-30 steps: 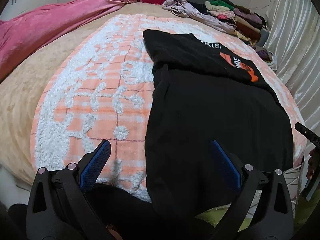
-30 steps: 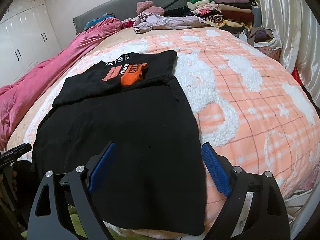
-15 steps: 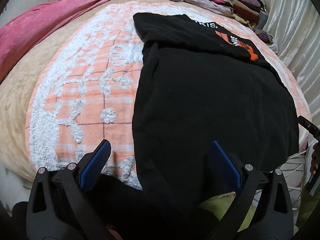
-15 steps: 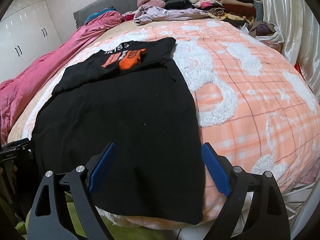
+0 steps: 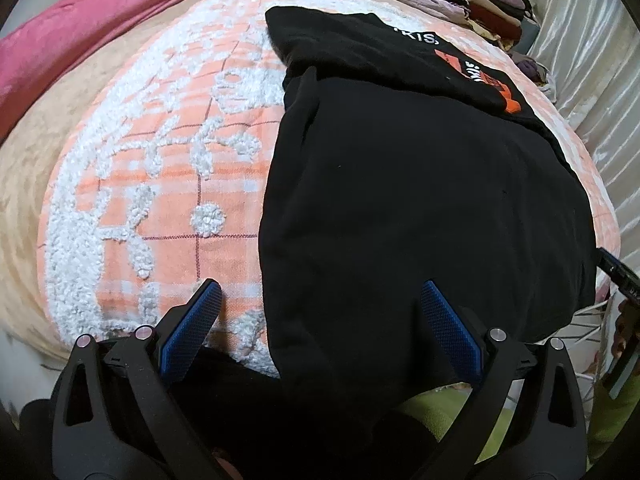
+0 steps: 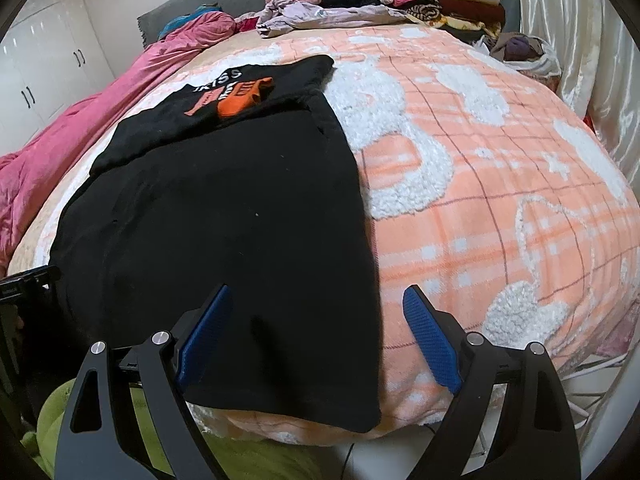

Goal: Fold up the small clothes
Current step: 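Move both open tools back along the sweatshirt to its hem, then close both tools on the sweatshirt hem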

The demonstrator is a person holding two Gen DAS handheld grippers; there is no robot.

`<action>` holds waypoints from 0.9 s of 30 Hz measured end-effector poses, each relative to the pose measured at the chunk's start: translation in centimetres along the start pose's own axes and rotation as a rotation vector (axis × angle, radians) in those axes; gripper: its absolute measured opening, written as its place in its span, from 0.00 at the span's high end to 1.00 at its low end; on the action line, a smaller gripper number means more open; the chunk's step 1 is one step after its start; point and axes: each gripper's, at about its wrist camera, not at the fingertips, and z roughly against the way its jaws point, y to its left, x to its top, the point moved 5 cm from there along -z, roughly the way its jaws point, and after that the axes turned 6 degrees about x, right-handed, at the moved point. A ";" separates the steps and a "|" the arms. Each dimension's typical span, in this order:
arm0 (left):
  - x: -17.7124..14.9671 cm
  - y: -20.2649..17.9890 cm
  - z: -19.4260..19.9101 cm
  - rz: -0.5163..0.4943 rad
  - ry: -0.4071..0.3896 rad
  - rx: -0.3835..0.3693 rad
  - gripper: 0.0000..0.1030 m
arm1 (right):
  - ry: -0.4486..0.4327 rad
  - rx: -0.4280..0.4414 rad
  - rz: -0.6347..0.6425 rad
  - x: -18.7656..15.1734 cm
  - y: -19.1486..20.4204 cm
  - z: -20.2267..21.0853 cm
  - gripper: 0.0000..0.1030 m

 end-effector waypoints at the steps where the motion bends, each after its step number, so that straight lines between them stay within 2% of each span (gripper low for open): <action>1: 0.0 0.0 -0.1 0.002 0.002 0.000 0.10 | 0.001 0.002 -0.002 -0.1 -0.1 -0.1 0.16; 5: 0.0 -0.2 -0.4 -0.008 0.018 0.014 0.11 | 0.010 0.007 0.014 -0.4 0.1 -0.4 0.17; 9: -0.1 -0.5 -0.8 -0.033 0.038 0.030 0.18 | 0.014 0.026 0.007 -0.5 0.2 -0.5 0.30; 11: -0.2 -0.6 -0.9 -0.039 0.038 0.029 0.24 | 0.020 0.030 0.012 -0.5 0.2 -0.5 0.48; 12: -0.2 -0.6 -0.8 -0.040 0.034 0.025 0.26 | 0.025 0.030 0.022 -0.5 0.3 -0.5 0.54; 14: -0.2 -0.6 -0.8 -0.040 0.027 0.021 0.35 | 0.027 0.045 0.042 -0.5 0.5 -0.4 0.74; 17: -0.3 -0.8 -0.5 -0.045 0.009 0.010 0.51 | 0.029 0.072 0.041 -0.4 0.2 -0.1 0.83; 20: -0.3 -0.9 -0.4 -0.051 0.008 0.003 0.56 | 0.032 0.087 0.025 -0.4 -0.1 0.0 0.85; 27: -0.2 -0.9 -0.7 -0.050 0.020 -0.006 0.53 | 0.038 0.089 0.053 -0.7 0.3 -0.2 0.80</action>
